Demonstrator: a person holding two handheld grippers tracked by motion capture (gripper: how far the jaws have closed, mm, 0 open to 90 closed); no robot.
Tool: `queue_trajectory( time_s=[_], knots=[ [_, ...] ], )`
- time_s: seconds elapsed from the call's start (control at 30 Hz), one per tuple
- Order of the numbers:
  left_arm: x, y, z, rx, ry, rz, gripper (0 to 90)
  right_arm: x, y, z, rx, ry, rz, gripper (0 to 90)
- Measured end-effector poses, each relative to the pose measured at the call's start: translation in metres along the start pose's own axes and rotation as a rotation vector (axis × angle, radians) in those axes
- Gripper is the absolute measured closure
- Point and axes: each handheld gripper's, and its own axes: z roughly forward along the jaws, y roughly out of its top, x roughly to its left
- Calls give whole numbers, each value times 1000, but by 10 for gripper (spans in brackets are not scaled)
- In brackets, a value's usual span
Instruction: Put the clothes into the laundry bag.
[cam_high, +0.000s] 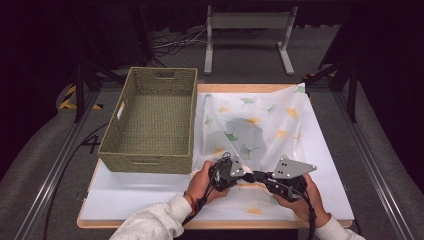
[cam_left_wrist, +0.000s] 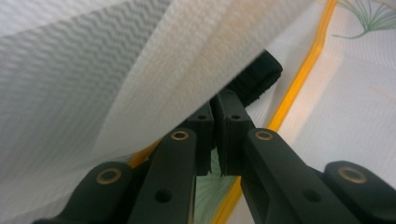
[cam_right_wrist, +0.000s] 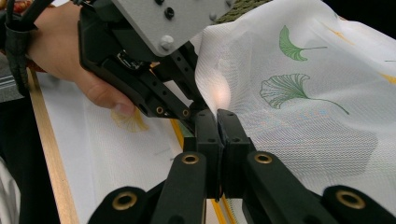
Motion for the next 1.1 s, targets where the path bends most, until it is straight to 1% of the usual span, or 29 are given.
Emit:
queue_trajectory(
  time_s=[0.1, 0.13, 0.2, 0.3, 0.4, 0.47, 0.57, 0.6, 0.63, 0.67, 0.7, 0.73, 0.77, 0.83, 0.87, 0.93, 0.97, 1.1],
  knots=[
    [2, 1, 4, 9, -10, -3, 850, 0, -1, 1, 4, 4, 2, 891],
    [4, 2, 4, 4, -6, 0, 852, 0, -1, 1, 8, 1, -2, 891],
    [6, 2, 5, 11, -9, 0, 852, 0, -2, 3, 13, -5, -9, 891],
    [8, 1, 6, 12, -4, -17, 853, -1, -4, 4, 23, -1, -10, 891],
    [9, 3, 9, 17, 32, -12, 857, -2, -4, 5, 25, 2, -6, 891],
    [9, 4, 10, 16, 37, -15, 857, -2, -5, 6, 32, 2, -7, 890],
    [11, 5, 11, 22, 57, -22, 858, -3, -6, 7, 40, 6, -3, 890],
    [11, 6, 12, 21, 63, -30, 858, -3, -6, 8, 42, 6, -3, 891],
    [13, 6, 13, 15, 62, -29, 858, -3, -6, 8, 44, 6, -4, 891],
    [14, 5, 13, 13, 60, -39, 859, -3, -6, 8, 43, 6, -6, 891],
    [16, 6, 14, 11, 68, -42, 861, -3, -7, 8, 43, 6, -4, 891],
    [16, 6, 14, 11, 68, -42, 862, -4, -7, 8, 43, 6, -3, 891],
    [16, 6, 15, 14, 80, -42, 863, -4, -7, 8, 45, 5, 0, 890],
    [16, 6, 15, 14, 87, -42, 863, -4, -7, 8, 46, 6, 1, 890],
    [16, 6, 15, 14, 91, -48, 863, -5, -8, 8, 49, 7, 2, 891],
    [16, 6, 15, 13, 88, -52, 864, -5, -8, 8, 48, 5, 3, 891],
    [17, 5, 15, 9, 80, -61, 864, -6, -8, 8, 46, 4, 6, 891],
    [16, 5, 10, -3, 59, -65, 848, -6, -8, 7, 41, 4, 6, 891]
  ],
)
